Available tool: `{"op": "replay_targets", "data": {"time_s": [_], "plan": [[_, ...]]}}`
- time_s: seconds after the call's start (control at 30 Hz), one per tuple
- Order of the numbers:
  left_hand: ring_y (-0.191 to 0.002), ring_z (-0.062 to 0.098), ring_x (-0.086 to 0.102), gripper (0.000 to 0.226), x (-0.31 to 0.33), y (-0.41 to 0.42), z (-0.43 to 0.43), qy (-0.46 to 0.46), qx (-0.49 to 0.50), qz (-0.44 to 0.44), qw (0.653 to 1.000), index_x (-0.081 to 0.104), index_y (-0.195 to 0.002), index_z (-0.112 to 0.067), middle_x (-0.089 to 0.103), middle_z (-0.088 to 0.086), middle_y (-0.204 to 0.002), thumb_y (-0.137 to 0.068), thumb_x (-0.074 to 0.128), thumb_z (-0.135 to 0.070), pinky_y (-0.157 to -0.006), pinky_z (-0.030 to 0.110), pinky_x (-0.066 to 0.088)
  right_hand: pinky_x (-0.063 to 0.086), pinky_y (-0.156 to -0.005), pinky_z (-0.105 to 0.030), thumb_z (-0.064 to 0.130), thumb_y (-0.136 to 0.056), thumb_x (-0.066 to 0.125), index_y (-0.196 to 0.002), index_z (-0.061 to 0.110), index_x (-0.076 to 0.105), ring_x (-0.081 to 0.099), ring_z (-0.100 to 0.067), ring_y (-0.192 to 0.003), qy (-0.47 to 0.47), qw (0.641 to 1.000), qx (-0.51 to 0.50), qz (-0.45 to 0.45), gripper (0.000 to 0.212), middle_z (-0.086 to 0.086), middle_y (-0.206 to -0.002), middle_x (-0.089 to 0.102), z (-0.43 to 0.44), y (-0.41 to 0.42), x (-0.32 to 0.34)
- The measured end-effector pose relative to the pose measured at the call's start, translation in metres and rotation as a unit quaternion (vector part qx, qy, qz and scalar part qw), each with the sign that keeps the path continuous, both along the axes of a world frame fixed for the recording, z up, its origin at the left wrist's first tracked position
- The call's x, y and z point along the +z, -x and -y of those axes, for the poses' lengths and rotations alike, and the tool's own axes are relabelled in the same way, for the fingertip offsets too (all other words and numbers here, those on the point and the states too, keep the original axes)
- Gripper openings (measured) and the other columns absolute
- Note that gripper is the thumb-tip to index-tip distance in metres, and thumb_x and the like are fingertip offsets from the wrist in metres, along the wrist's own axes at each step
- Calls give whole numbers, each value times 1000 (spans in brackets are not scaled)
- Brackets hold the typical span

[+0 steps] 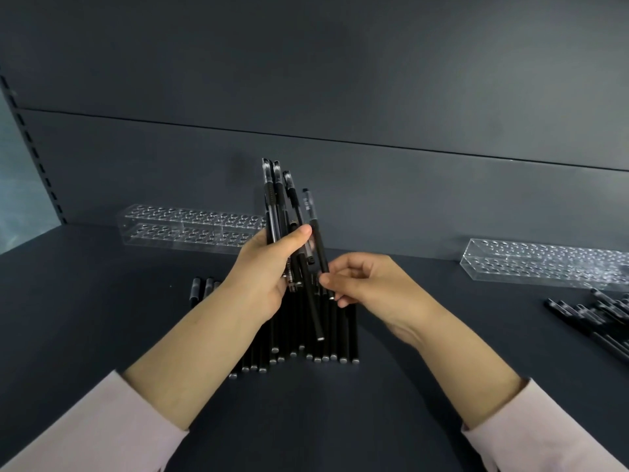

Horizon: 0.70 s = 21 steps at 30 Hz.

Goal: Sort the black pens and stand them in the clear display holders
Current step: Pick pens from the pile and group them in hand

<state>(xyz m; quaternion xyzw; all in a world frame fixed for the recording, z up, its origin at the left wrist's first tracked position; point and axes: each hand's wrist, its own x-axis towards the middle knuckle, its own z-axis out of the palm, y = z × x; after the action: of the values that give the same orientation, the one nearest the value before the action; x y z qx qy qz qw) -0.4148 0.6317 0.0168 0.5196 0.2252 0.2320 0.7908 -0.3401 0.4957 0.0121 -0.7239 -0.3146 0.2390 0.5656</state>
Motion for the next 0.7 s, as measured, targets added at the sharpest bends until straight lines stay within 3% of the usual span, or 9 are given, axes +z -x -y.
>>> {"op": "replay_targets", "data": {"time_s": [0.1, 0.2, 0.3, 0.37, 0.57, 0.7], "plan": [[-83, 14, 67, 17, -2, -1, -4, -2, 14, -14, 1000, 73, -105, -10, 73, 1, -94, -91, 66, -18, -70, 31, 56, 52, -61, -19, 9, -84, 72, -92, 10, 65, 59, -10, -59, 29, 999, -24, 5, 11, -4, -73, 62, 10, -10, 6], [-81, 9, 71, 21, -3, -1, -7, 31, 12, 4, 999, 69, -112, -4, 76, 4, -100, -94, 63, -11, -66, 21, 56, 54, -61, -22, 5, -84, 71, -111, 11, 57, 60, -14, -60, 110, 994, -23, -10, 32, -7, -72, 61, 25, -21, 12], [-88, 13, 74, 20, -3, -2, -5, 59, 8, 20, 998, 66, -112, -1, 76, 8, -100, -94, 62, -6, -79, 27, 58, 52, -58, -22, 1, -83, 70, -130, 12, 46, 61, -13, -55, 167, 986, -19, -22, 54, -8, -69, 60, 35, -25, 13], [-89, 15, 74, 20, -3, -2, -4, 64, 6, 28, 998, 65, -112, -1, 76, 10, -102, -93, 62, -5, -73, 26, 59, 52, -55, -21, -1, -83, 69, -137, 11, 40, 61, -11, -52, 186, 982, -11, -21, 62, -8, -68, 60, 37, -25, 13], [-84, 16, 74, 23, 1, 1, -3, 72, 5, 36, 997, 64, -113, 0, 73, 14, -101, -91, 65, -7, -66, 22, 59, 56, -63, -24, -2, -79, 73, -140, 13, 35, 66, -16, -60, 244, 966, 77, -14, 74, -10, -77, 61, 39, -16, 12], [-82, 13, 74, 23, 4, 3, 1, 40, -24, 26, 999, 66, -112, 2, 75, 10, -91, -91, 65, -8, -65, 20, 58, 56, -67, -24, 7, -79, 76, -134, 16, 41, 67, -14, -66, 254, 960, 114, -21, 65, -9, -83, 63, 39, -16, 14]]}}
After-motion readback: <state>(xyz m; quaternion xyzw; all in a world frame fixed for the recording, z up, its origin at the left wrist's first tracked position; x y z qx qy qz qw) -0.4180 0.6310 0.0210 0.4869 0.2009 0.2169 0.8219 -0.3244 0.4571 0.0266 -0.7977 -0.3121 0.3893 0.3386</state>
